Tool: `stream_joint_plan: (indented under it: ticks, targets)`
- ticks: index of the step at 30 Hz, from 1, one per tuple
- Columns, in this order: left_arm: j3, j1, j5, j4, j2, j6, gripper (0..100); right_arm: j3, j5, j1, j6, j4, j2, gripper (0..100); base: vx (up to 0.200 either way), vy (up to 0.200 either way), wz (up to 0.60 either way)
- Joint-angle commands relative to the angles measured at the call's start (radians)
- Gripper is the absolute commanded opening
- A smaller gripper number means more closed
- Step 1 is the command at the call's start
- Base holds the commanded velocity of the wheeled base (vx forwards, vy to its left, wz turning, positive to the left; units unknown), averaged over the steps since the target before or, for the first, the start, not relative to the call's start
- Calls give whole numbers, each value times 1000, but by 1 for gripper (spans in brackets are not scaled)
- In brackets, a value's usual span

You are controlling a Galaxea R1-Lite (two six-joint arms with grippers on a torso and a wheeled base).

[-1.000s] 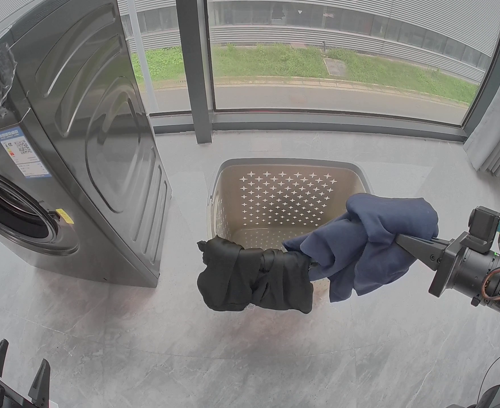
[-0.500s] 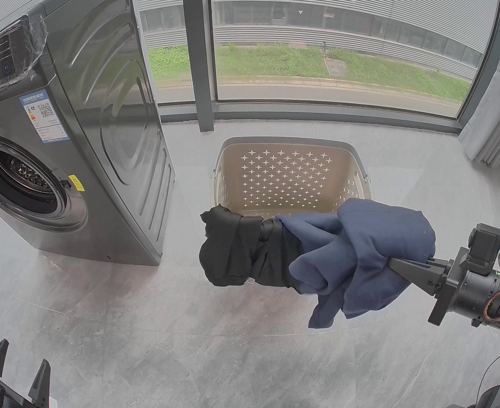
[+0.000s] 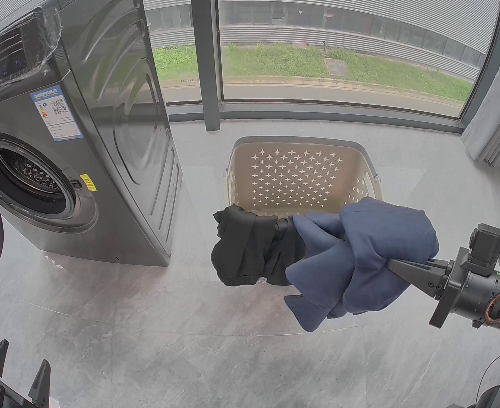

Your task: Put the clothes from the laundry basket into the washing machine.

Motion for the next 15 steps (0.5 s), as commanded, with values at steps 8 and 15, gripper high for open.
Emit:
stream_joint_plan:
  ticks: [8, 15]
  targets:
    - [13, -1, 1, 0, -5, -1, 100, -11, -1, 0, 0, -1, 6, 0, 0, 200, 0]
    - [13, 1, 1, 0, -5, -4, 100, -14, -1, 0, 0, -3, 13, 0, 0, 200, 0]
